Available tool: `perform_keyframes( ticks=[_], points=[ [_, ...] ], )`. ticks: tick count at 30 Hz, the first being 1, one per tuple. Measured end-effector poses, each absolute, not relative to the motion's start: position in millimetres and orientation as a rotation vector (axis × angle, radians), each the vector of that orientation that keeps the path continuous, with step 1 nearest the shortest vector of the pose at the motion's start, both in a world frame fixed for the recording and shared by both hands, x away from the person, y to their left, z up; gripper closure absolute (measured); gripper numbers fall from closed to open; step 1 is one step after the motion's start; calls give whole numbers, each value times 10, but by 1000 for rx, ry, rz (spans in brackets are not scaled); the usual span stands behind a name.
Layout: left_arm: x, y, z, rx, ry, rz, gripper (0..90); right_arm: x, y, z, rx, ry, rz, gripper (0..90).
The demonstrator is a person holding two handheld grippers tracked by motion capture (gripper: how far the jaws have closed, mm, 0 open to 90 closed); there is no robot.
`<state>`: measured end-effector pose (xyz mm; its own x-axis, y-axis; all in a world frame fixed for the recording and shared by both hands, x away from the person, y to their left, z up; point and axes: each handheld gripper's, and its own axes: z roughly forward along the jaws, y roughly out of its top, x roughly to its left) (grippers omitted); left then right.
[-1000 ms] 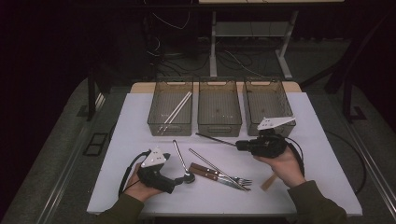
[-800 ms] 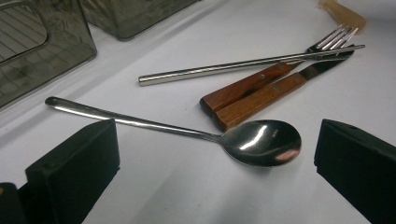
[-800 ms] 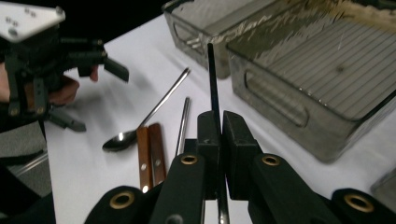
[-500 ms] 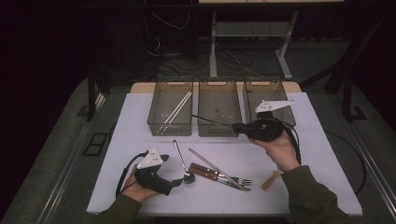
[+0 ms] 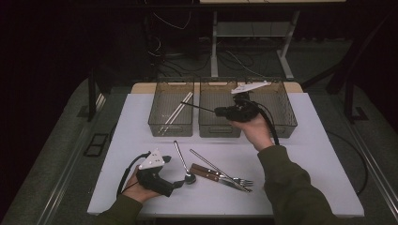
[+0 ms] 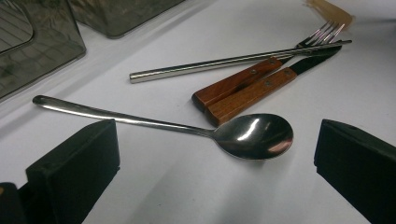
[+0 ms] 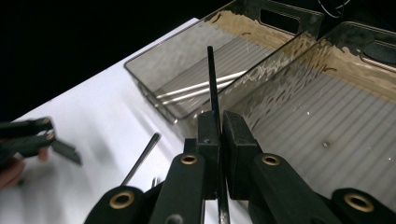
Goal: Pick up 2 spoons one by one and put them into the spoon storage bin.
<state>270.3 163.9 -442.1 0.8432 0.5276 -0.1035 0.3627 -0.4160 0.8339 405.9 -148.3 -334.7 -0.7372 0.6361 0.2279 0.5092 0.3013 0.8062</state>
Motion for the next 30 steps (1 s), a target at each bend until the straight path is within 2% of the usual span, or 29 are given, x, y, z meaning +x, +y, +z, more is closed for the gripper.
perform_keyframes(
  ticks=[15, 30],
  points=[
    [2711, 1641, -4411, 2040, 637, 208, 0, 4619, -746, -3484, 1120, 2447, 1292, 863],
    [2715, 1633, -4389, 2035, 621, 193, 0, 5029, -197, -3673, 1209, 2435, 1182, 862]
  ],
)
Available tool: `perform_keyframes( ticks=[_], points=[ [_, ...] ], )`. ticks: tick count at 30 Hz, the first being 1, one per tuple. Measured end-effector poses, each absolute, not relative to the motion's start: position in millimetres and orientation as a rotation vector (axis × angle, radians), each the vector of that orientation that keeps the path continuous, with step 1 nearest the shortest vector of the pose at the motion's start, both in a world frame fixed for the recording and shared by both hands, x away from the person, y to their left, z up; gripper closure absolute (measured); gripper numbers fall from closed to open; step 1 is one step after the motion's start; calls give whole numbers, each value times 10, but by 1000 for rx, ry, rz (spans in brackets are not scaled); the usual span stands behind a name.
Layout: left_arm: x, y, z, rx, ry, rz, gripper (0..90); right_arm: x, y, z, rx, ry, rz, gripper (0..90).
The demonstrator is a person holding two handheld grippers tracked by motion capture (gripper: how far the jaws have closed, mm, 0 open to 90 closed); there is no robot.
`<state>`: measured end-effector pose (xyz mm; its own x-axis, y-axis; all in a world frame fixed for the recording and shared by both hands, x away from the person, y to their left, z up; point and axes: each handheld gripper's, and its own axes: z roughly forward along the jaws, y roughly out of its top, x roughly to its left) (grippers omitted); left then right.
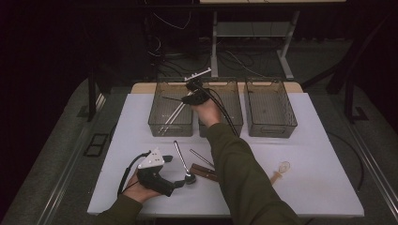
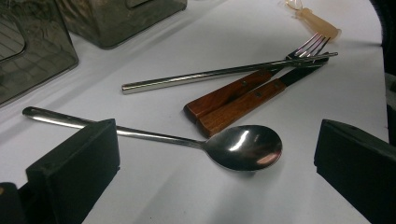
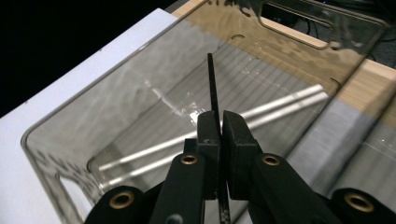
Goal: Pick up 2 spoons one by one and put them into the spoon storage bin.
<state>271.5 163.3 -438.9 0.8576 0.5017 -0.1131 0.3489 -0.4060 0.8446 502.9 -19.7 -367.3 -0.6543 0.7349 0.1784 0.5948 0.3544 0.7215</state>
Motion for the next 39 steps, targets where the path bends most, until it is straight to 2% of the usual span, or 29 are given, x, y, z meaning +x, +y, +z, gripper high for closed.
perform_keyframes(
  ticks=[4, 6, 7, 11, 18, 27, 39],
  points=[
    [2719, 1636, -4386, 2034, 623, 193, 0, 5066, -74, -3699, 1199, 2433, 1159, 849],
    [2719, 1646, -4380, 2030, 617, 195, 0, 5062, -40, -3679, 1187, 2399, 1180, 680],
    [2722, 1648, -4377, 2028, 614, 197, 0, 5060, -32, -3665, 1189, 2396, 1185, 645],
    [2722, 1645, -4377, 2020, 618, 199, 0, 5029, -70, -3588, 1168, 2378, 1206, 544],
    [2721, 1649, -4376, 2026, 616, 202, 0, 4899, -172, -3499, 1126, 2422, 1252, 448],
    [2711, 1641, -4378, 2023, 630, 198, 0, 4564, -479, -3442, 1037, 2474, 1302, 427],
    [2710, 1642, -4373, 2030, 640, 212, 0, 4080, -1022, -3538, 986, 2511, 1370, 421]
  ],
)
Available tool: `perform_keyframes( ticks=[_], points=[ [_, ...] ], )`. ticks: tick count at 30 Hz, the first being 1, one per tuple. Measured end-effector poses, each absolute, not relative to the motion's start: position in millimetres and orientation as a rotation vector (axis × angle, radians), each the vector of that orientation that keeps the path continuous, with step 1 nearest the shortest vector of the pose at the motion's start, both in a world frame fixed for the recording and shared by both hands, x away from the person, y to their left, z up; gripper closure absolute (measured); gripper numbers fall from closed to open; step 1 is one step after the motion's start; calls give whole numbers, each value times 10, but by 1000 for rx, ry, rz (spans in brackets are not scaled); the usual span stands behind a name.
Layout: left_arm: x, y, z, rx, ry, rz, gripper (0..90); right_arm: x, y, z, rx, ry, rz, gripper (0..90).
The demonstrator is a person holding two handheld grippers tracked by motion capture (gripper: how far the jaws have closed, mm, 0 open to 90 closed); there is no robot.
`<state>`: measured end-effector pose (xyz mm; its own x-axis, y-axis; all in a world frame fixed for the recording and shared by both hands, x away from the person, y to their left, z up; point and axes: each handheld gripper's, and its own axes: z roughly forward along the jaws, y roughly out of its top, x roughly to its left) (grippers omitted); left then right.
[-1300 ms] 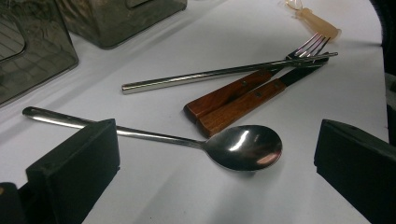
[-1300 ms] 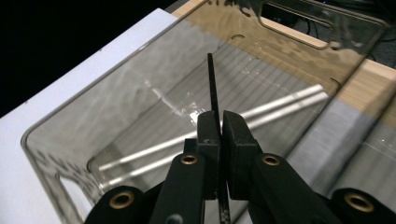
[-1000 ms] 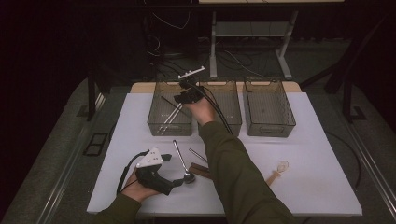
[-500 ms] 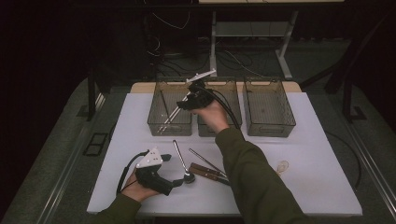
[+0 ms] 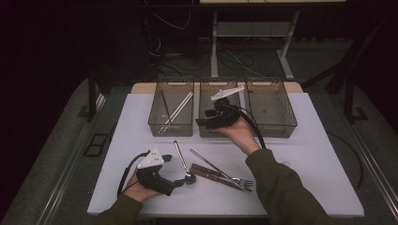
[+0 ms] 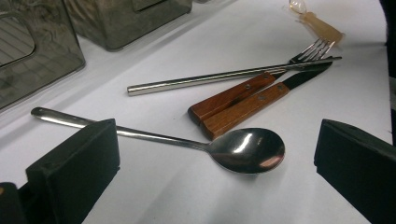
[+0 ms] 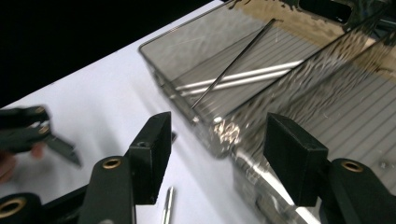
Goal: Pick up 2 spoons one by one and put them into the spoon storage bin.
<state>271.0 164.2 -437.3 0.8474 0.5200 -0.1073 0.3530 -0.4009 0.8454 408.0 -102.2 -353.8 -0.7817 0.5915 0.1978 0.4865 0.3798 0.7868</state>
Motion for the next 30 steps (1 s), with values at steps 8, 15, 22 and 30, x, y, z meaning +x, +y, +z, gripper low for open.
perform_keyframes(
  ticks=[8, 15, 22, 30],
  points=[
    [2715, 1644, -4386, 2019, 666, 226, 0, 3806, -1288, -3639, 944, 2533, 1381, 416],
    [2708, 1640, -4398, 2004, 707, 245, 0, 3559, -1505, -3773, 942, 2558, 1374, 421],
    [2710, 1626, -4393, 2018, 690, 250, 0, 3287, -1680, -3947, 960, 2581, 1355, 465],
    [2702, 1584, -4400, 2045, 661, 228, 0, 3016, -1801, -4117, 968, 2647, 1291, 610]
  ],
)
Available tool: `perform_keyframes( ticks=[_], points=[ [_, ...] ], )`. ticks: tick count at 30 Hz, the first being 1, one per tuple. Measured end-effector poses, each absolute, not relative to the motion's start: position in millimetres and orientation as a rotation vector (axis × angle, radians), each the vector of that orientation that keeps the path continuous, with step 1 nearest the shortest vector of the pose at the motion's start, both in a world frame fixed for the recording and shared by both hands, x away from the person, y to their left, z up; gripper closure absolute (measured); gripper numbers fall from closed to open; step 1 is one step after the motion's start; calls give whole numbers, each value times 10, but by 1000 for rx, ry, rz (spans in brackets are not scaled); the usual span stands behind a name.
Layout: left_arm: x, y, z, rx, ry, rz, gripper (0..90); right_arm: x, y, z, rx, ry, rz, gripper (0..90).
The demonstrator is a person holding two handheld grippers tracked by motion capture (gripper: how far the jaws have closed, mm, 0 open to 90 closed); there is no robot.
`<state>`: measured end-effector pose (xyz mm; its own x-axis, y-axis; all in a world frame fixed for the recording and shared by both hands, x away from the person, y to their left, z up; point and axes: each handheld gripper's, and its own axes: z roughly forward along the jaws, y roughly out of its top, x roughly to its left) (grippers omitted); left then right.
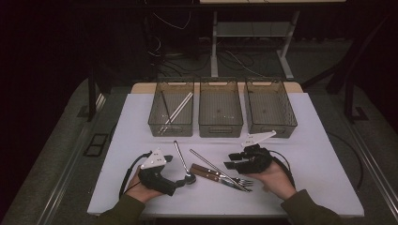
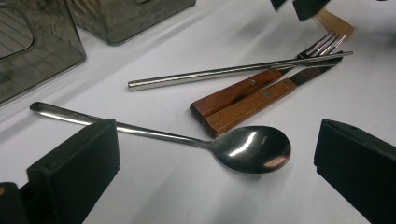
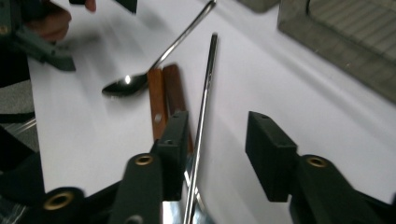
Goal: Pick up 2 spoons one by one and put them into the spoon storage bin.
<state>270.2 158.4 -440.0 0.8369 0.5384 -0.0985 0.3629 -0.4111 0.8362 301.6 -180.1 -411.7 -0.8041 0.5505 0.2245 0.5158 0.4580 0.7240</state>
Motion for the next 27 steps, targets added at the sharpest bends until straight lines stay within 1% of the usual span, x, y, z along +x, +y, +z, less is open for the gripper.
perform_keyframes(
  ticks=[3, 8, 17, 25, 27],
  points=[
    [2702, 1588, -4397, 2043, 661, 229, 0, 2916, -1827, -4175, 973, 2664, 1256, 665],
    [2700, 1591, -4391, 2042, 658, 232, 0, 2786, -1876, -4268, 980, 2699, 1209, 724],
    [2695, 1587, -4387, 2041, 651, 229, 0, 2708, -1866, -4365, 973, 2751, 1158, 764],
    [2693, 1584, -4387, 2044, 650, 230, 0, 2706, -1835, -4413, 974, 2757, 1105, 842],
    [2694, 1583, -4387, 2046, 649, 230, 0, 2708, -1839, -4414, 973, 2751, 1096, 849]
  ],
)
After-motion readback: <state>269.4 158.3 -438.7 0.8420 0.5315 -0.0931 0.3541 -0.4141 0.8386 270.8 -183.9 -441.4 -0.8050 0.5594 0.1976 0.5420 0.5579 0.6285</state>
